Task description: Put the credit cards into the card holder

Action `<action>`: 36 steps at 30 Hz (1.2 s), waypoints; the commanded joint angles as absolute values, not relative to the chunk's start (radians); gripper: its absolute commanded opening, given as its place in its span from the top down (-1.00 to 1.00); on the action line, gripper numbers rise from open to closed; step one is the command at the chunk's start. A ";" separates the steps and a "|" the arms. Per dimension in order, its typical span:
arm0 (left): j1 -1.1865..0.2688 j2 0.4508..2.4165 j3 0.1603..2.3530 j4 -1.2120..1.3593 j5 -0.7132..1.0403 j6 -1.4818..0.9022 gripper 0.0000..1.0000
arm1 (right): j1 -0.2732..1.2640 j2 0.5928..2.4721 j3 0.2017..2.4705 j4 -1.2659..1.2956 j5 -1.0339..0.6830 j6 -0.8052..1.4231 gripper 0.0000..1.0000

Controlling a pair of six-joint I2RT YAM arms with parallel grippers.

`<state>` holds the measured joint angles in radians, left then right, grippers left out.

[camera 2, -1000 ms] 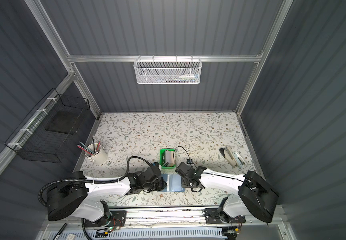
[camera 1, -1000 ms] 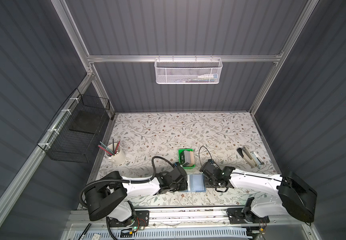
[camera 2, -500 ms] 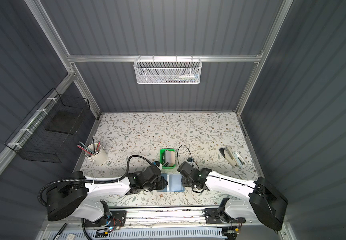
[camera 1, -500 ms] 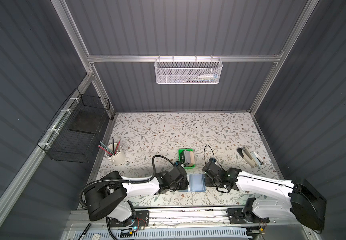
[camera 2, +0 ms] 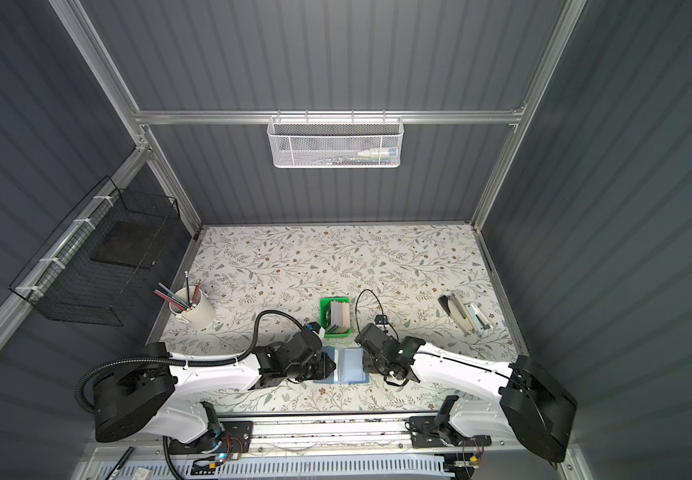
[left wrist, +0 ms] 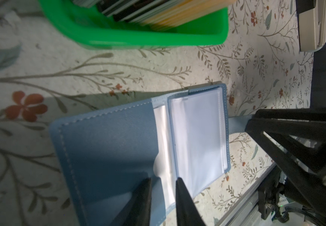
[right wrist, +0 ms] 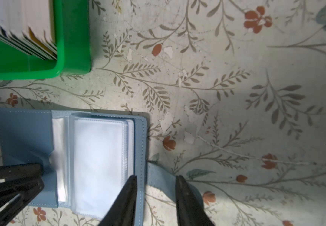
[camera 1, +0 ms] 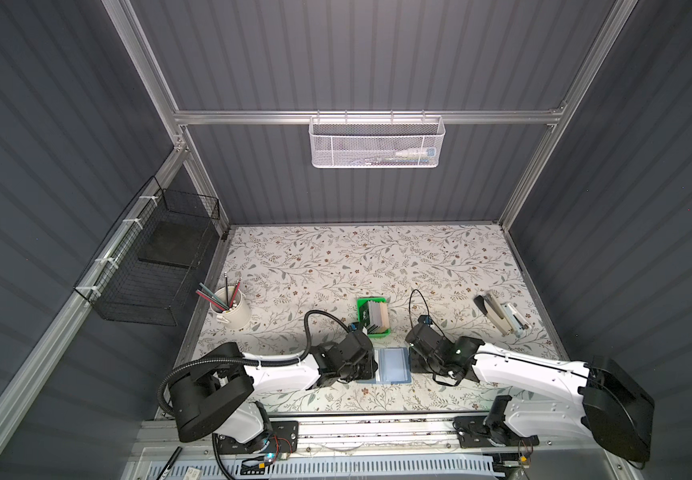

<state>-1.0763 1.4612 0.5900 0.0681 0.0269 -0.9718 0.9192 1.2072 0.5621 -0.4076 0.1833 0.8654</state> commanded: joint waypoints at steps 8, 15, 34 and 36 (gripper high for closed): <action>-1.055 1.438 0.638 0.021 0.056 -0.929 0.49 | 0.923 1.169 0.551 -0.393 0.194 0.846 0.26; -0.961 1.369 0.663 -0.024 0.107 -0.892 0.48 | 0.923 1.151 0.590 -0.394 0.217 0.818 0.21; -0.782 1.463 0.955 -0.289 0.150 -0.626 0.46 | 0.875 1.112 0.650 -0.364 0.245 0.773 -0.06; -0.763 1.485 0.999 -0.320 0.156 -0.582 0.45 | 0.859 1.112 0.670 -0.367 0.239 0.753 -0.07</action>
